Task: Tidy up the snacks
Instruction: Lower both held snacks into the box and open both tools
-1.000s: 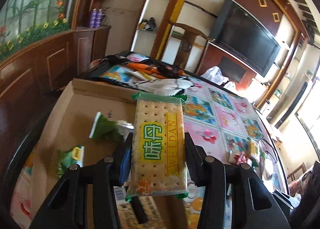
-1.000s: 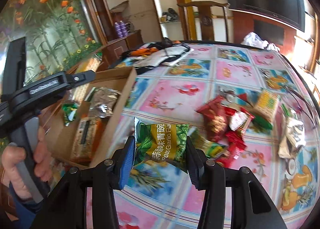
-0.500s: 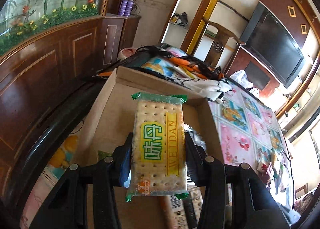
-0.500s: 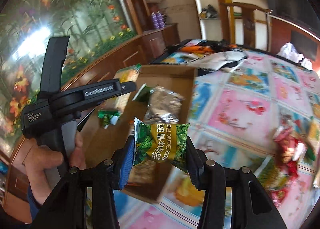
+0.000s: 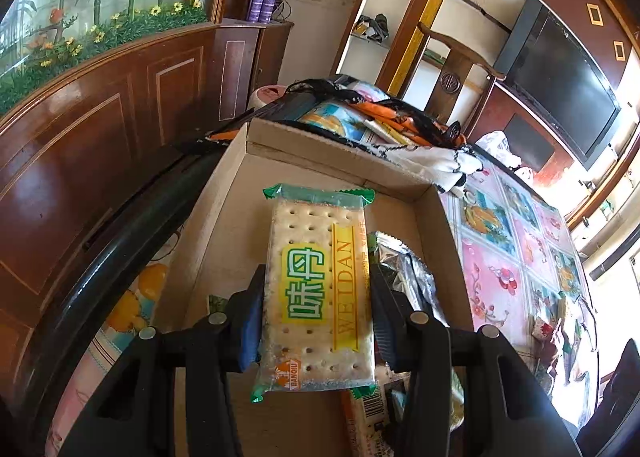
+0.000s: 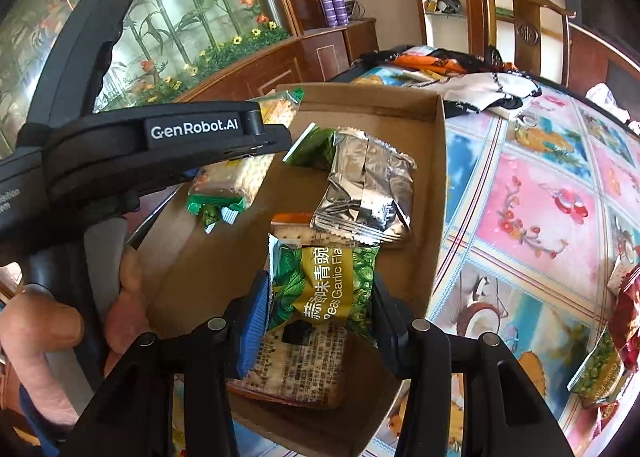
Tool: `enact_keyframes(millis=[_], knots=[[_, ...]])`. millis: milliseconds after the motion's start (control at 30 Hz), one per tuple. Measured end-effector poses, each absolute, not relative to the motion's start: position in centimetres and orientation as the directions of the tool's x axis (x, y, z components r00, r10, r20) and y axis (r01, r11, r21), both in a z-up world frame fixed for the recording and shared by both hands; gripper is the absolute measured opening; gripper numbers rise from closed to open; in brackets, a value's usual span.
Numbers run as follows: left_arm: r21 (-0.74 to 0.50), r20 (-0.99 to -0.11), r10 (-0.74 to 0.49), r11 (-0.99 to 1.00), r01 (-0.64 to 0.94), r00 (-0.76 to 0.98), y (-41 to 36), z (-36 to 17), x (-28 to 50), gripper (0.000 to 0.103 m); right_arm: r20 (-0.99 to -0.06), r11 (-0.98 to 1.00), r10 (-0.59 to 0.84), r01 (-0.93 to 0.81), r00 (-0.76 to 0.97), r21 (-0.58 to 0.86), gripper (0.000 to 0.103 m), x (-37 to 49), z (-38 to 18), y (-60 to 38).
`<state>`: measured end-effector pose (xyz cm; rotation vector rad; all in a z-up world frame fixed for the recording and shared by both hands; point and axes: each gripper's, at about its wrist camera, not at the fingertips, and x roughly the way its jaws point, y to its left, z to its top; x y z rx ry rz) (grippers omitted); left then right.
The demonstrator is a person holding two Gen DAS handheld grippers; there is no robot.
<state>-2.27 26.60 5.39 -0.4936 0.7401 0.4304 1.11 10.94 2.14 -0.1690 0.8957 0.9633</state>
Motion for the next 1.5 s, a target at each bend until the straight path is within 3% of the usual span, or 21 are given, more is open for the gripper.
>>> enact_keyframes(millis=[700,800,967,1500], knots=[[-0.252,-0.748,0.196,0.8,-0.545,0.634,26.7,4.9,-2.1,0.046,-0.739,0.642,0.626,-0.701,0.249,0.309,0.052,6.2,2.0,13.4],[-0.27,-0.737,0.186,0.8,-0.536,0.65,26.8,5.1,-2.2,0.046,-0.737,0.638,0.63,-0.705,0.245,0.31,0.062,6.0,2.1,13.3],[-0.297,-0.72,0.165,0.805,-0.514,0.674,26.5,5.4,-2.2,0.046,-0.721,0.615,0.667,-0.686,0.189,0.389,0.066,6.4,2.3,12.7],[-0.329,-0.675,0.147,0.817,-0.473,0.723,25.6,6.4,-2.5,0.05,-0.655,0.585,0.731,-0.672,0.193,0.455,0.068,5.6,4.9,8.3]])
